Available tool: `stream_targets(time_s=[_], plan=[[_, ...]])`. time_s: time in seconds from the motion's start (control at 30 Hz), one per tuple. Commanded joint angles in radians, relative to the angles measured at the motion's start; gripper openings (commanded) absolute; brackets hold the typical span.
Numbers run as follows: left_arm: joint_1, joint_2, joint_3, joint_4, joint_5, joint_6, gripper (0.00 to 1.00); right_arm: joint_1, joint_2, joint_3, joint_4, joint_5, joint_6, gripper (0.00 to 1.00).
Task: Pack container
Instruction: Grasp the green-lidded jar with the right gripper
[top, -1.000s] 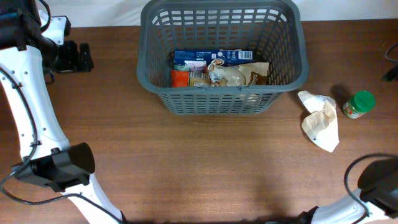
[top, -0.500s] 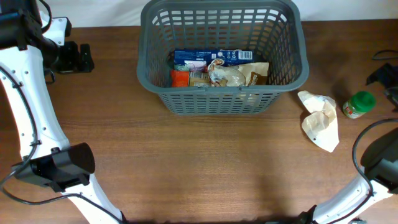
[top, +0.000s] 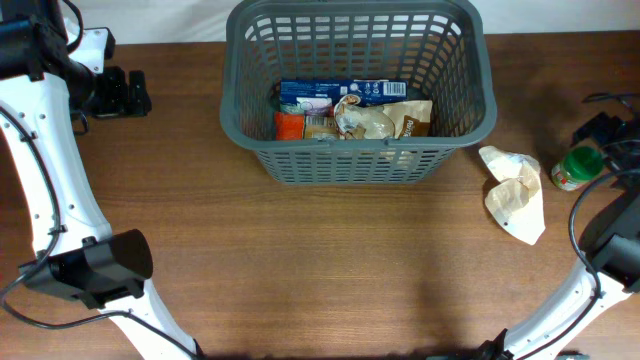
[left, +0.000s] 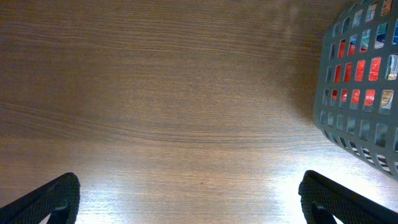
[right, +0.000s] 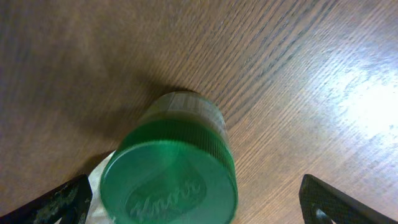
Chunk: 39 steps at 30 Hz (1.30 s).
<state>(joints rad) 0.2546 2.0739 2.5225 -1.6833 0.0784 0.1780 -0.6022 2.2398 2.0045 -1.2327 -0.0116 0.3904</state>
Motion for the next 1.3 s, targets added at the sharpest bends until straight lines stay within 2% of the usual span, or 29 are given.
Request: stream_targets(time_s=[0.0, 0.57, 0.67, 0.83, 1.03, 1.27], plan=[[0.003, -0.011, -0.005, -0.001, 0.004, -0.008, 0.99, 0.008, 0.029, -0.004, 0.001, -0.002, 0.011, 0.99], [0.003, -0.011, -0.005, -0.001, 0.004, -0.008, 0.99, 0.032, 0.155, -0.006, 0.015, -0.002, 0.011, 1.00], [0.003, -0.011, -0.005, -0.001, 0.004, -0.008, 0.99, 0.036, 0.157, -0.006, 0.019, -0.002, 0.011, 0.94], [0.003, -0.011, -0.005, -0.001, 0.004, -0.008, 0.99, 0.035, 0.157, -0.006, 0.022, 0.008, 0.011, 0.92], [0.003, -0.011, -0.005, -0.001, 0.004, -0.008, 0.99, 0.035, 0.157, -0.006, 0.026, 0.010, 0.011, 0.72], [0.003, -0.011, -0.005, -0.001, 0.004, -0.008, 0.99, 0.035, 0.157, -0.006, 0.014, 0.009, 0.011, 0.67]])
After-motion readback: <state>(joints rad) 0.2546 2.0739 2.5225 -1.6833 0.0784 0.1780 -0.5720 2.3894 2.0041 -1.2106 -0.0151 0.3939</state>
